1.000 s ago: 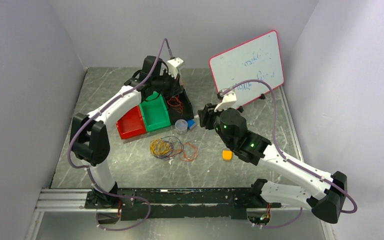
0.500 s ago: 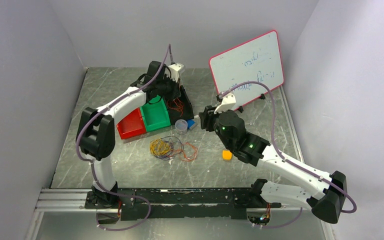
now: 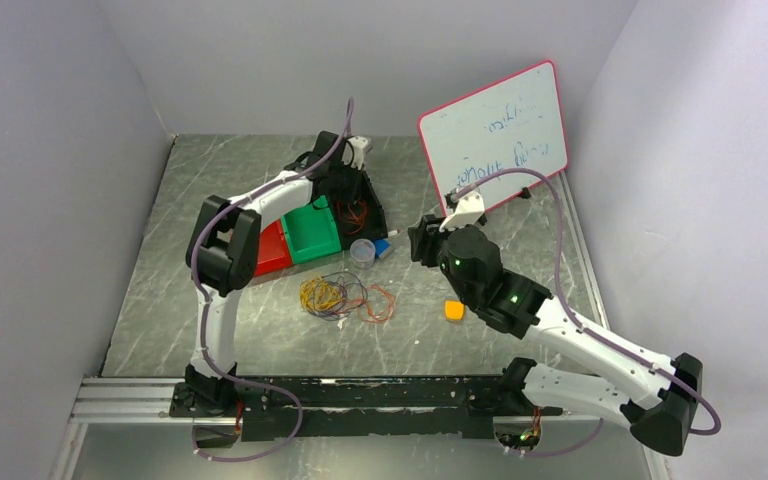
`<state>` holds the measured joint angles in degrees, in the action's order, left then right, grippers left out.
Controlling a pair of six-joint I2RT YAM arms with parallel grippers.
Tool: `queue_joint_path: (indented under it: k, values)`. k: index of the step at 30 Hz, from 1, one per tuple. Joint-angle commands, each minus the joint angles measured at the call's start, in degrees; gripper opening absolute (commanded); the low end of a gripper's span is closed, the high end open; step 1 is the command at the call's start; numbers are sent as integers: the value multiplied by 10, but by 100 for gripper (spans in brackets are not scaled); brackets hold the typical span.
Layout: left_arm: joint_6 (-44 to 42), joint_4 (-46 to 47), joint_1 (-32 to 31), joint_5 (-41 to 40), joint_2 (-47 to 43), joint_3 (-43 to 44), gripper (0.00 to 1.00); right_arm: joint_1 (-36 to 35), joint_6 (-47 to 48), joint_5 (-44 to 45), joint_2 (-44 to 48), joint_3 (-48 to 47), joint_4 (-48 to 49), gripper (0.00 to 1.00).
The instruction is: Untangle the cables
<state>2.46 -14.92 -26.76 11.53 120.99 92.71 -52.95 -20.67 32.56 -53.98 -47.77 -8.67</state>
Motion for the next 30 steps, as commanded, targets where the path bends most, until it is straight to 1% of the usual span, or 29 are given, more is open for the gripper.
queue_joint_path:
  k: [1, 6, 15, 19, 22, 26, 28, 30]
  values:
    - [17, -17, 3, -28, 38, 49, 7, 2, -8, 18, 18, 3, -15, 48]
    - [17, -24, 3, -37, 60, 50, 7, 1, -12, 18, 19, 3, -20, 48]
    - [12, -52, 8, -43, 97, 77, 7, 1, -16, 7, 4, 2, -12, 48]
    - [12, -44, 8, -42, 77, 62, 7, 1, -18, 4, 1, 3, -9, 48]
    - [13, -33, 9, -35, 44, 45, 13, 2, -19, 4, 3, 5, -8, 49]
    - [12, -18, 8, -24, -2, 31, 25, 2, -18, 3, -2, 6, -4, 49]
    - [8, -18, 9, -21, -16, 32, 33, 1, -18, -1, -6, 6, -2, 49]
    - [6, -24, 8, -19, -24, 36, 37, 2, -18, -3, -9, 5, 0, 49]
